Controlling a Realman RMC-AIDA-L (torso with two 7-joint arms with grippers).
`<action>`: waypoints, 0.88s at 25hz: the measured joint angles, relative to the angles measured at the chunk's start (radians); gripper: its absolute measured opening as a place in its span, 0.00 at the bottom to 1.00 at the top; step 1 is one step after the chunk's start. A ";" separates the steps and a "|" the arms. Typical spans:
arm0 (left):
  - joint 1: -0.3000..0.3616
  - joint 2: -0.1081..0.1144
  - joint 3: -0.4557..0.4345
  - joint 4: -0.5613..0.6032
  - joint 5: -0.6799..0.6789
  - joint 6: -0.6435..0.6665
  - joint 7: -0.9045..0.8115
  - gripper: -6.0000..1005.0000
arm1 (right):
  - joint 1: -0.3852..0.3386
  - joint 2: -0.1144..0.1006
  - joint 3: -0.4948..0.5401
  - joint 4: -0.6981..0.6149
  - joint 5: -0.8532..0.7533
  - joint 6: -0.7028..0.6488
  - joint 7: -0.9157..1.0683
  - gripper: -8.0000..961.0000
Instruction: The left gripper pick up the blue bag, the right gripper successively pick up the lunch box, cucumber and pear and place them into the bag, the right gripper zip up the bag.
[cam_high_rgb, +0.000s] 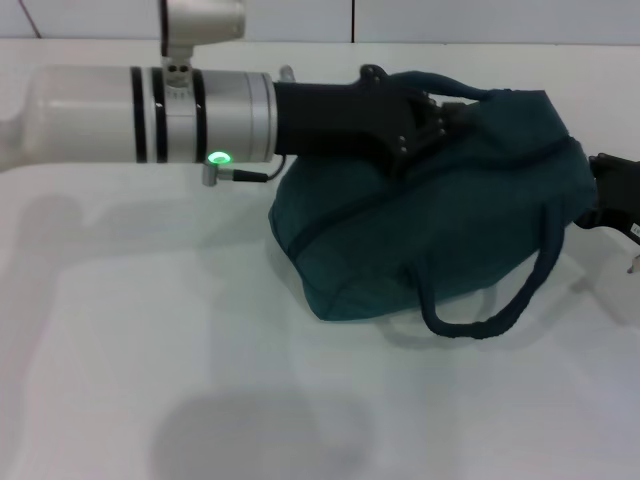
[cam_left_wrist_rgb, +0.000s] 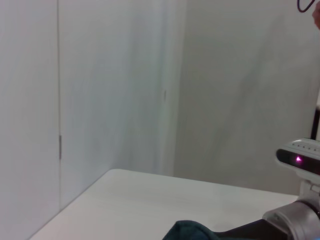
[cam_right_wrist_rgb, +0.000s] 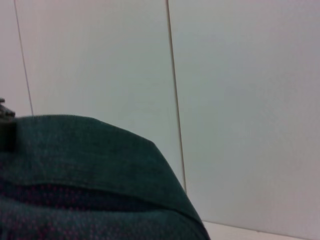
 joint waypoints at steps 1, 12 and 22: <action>-0.001 -0.001 0.006 -0.007 -0.008 -0.001 0.001 0.17 | 0.000 0.000 0.000 -0.001 0.000 -0.001 0.005 0.03; 0.030 0.002 0.020 -0.054 -0.155 -0.021 0.063 0.19 | -0.002 -0.024 -0.004 -0.010 -0.069 -0.075 0.130 0.21; 0.037 0.000 0.019 -0.062 -0.186 -0.022 0.082 0.52 | -0.091 -0.077 0.101 -0.023 -0.150 -0.300 0.203 0.60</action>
